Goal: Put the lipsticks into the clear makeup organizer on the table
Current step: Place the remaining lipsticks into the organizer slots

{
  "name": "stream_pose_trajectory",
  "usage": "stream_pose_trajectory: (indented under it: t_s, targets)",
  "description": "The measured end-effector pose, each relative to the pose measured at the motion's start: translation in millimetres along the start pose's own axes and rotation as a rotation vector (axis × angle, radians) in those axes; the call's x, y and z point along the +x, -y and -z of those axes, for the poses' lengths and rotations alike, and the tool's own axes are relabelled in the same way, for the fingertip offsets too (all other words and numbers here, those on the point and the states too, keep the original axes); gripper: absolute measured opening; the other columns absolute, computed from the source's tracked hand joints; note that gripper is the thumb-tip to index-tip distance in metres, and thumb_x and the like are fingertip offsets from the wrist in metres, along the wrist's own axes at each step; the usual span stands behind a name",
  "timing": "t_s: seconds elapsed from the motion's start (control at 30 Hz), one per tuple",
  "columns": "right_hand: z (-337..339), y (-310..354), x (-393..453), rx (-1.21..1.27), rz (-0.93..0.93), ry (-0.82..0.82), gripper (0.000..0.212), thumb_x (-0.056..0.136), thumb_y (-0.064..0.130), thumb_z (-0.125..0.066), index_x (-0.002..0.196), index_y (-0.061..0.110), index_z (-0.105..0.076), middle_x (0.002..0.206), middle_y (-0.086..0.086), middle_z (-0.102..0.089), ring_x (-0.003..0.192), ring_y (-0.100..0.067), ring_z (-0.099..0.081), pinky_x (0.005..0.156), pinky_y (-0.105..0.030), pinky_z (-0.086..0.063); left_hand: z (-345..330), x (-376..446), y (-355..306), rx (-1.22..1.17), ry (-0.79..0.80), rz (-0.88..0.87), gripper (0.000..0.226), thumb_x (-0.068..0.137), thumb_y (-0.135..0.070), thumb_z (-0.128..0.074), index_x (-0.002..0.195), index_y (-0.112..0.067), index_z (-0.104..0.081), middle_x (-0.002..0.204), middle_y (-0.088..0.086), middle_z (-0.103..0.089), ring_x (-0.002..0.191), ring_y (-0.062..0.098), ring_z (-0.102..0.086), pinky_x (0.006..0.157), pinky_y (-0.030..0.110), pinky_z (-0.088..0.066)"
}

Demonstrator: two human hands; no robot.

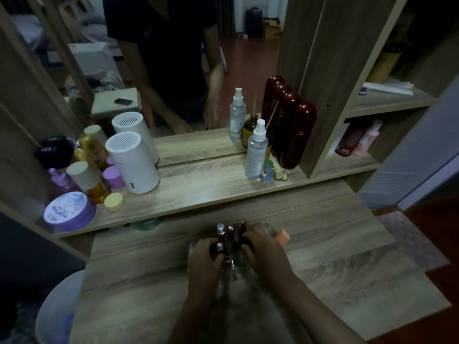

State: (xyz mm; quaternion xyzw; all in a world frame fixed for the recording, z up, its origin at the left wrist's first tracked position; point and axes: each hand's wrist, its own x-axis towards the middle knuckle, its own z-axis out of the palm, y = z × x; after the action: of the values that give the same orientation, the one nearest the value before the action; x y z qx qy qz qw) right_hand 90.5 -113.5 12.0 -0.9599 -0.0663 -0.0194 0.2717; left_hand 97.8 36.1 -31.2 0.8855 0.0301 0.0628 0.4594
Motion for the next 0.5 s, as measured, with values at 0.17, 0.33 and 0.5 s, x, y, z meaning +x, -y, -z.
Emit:
stream_pose_trajectory:
  t_s: [0.17, 0.33, 0.5]
  targets:
    - [-5, 3, 12, -0.132, -0.013, 0.143, 0.021, 0.091, 0.020, -0.048, 0.107, 0.011, -0.058, 0.118, -0.007, -0.056, 0.106, -0.027, -0.053, 0.084, -0.036, -0.047, 0, 0, 0, -0.032, 0.035, 0.031, 0.026, 0.064, 0.002, -0.071, 0.086, -0.011, -0.067, 0.083, 0.006, -0.070, 0.076, 0.016, -0.063, 0.068, 0.013, -0.043]
    - [-13, 6, 21, -0.242, 0.004, 0.216, 0.022, 0.094, 0.016, -0.042, 0.109, 0.011, -0.057, 0.120, -0.008, -0.057, 0.106, -0.028, -0.054, 0.087, -0.038, -0.044, 1, 3, -3, -0.017, 0.046, 0.052, 0.030, 0.064, -0.001, -0.070, 0.083, -0.020, -0.059, 0.076, 0.000, -0.069, 0.070, 0.012, -0.064, 0.065, 0.024, -0.049]
    - [-16, 8, 23, -0.221, 0.047, 0.193, 0.021, 0.094, 0.014, -0.041, 0.108, 0.011, -0.058, 0.118, -0.009, -0.060, 0.105, -0.024, -0.056, 0.091, -0.034, -0.039, 0, 1, -4, 0.030, 0.069, 0.039, 0.027, 0.065, -0.005, -0.069, 0.083, -0.020, -0.058, 0.078, 0.001, -0.068, 0.074, 0.019, -0.062, 0.070, 0.038, -0.051]
